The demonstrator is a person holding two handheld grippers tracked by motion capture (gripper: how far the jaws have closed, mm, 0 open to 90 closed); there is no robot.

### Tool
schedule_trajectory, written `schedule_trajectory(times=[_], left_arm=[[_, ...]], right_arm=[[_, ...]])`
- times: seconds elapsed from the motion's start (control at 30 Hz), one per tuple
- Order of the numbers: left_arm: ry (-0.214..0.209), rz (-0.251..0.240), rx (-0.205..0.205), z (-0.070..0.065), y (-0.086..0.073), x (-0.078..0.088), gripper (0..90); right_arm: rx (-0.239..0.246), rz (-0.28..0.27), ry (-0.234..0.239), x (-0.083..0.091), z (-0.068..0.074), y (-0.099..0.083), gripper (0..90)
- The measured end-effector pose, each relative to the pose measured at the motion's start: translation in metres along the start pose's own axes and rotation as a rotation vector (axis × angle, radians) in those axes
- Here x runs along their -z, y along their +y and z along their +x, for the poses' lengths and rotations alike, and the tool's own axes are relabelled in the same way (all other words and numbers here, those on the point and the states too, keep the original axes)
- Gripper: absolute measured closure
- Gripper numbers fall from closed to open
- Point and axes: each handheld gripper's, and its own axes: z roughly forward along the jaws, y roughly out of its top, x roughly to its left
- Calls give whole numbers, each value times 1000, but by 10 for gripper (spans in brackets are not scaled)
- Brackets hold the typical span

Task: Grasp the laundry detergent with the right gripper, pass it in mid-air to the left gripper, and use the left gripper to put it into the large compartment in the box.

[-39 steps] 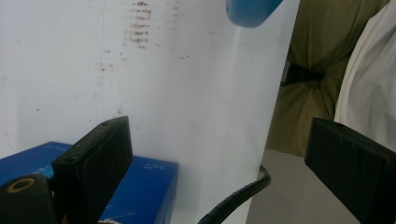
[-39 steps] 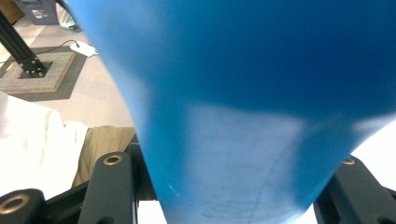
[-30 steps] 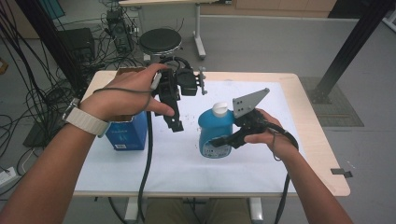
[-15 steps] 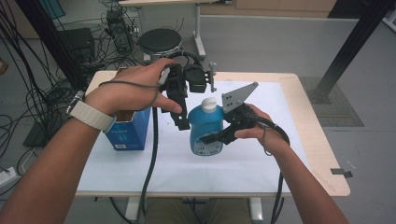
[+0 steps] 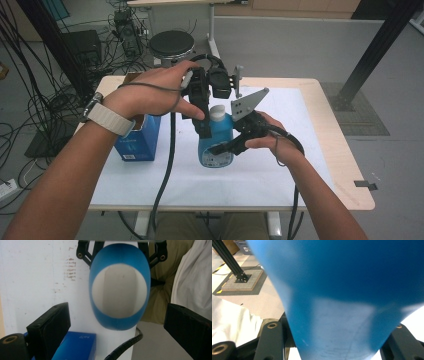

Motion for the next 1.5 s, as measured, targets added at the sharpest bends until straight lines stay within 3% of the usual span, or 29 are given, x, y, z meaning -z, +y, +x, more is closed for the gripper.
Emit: schedule_trajectory(times=[0.2, 0.6, 1.5], left_arm=[[-9, 27, -13, 2, 9, -2, 75], [-12, 32, -23, 4, 20, -6, 78], [-13, 26, -16, 6, 22, -8, 84]], right_arm=[[-3, 3, 4, -2, -1, -1, 442], [-9, 3, -1, -3, -1, -1, 441], [-7, -7, -4, 1, 0, -2, 441]])
